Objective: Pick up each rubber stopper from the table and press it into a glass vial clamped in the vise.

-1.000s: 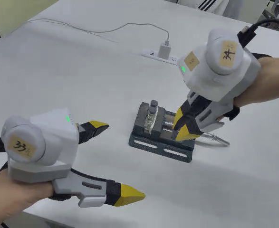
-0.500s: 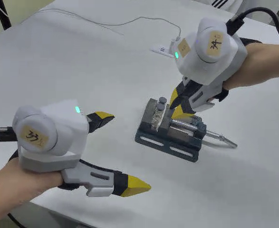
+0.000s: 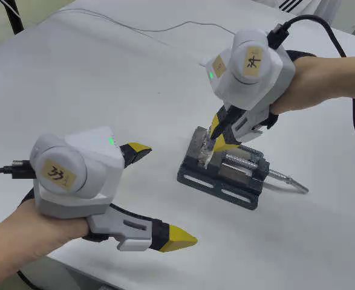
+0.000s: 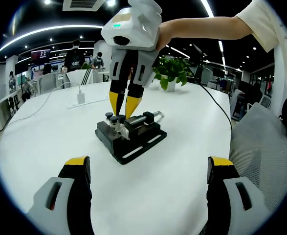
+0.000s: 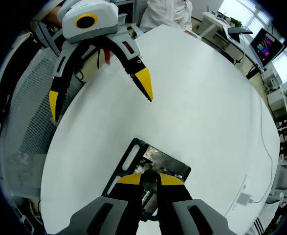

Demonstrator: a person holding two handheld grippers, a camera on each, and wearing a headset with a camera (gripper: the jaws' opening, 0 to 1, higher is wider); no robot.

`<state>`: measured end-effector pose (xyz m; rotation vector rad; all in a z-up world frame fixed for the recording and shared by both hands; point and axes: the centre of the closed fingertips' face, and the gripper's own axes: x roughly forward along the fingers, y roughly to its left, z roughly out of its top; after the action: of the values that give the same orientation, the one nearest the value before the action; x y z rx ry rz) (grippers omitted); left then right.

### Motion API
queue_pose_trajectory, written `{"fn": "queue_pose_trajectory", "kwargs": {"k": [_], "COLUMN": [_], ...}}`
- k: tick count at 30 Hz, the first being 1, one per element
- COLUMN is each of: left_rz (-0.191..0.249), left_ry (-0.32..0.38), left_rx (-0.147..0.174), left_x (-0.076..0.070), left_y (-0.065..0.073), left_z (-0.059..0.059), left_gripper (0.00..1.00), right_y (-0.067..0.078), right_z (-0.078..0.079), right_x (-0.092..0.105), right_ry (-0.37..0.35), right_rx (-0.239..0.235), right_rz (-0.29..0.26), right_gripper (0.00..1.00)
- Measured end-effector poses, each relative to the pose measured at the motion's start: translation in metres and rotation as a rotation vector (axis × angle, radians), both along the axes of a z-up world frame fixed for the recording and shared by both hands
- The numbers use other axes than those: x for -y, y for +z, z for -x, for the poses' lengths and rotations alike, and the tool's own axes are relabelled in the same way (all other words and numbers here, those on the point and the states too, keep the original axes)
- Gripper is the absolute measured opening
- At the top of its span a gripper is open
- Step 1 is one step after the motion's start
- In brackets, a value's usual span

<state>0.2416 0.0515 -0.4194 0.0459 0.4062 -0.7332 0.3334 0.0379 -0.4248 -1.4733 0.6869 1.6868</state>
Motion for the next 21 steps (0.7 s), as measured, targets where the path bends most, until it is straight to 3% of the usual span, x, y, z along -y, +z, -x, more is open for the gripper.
{"fn": "queue_pose_trajectory", "kwargs": {"k": [10, 21], "left_rz": [0.015, 0.025], "left_ry": [0.004, 0.008], "left_rx": [-0.011, -0.023], "left_x": [-0.0006, -0.0031], "left_y": [-0.0036, -0.0085], "left_z": [0.0015, 0.0043], "left_gripper": [0.99, 0.99], "right_y": [-0.0042, -0.007], "right_z": [0.0027, -0.0015], "right_x": [-0.0001, -0.0018], "right_ry": [-0.019, -0.02], "right_rx": [-0.026, -0.019], "right_rz": [0.016, 0.054], "right_gripper": [0.06, 0.06]}}
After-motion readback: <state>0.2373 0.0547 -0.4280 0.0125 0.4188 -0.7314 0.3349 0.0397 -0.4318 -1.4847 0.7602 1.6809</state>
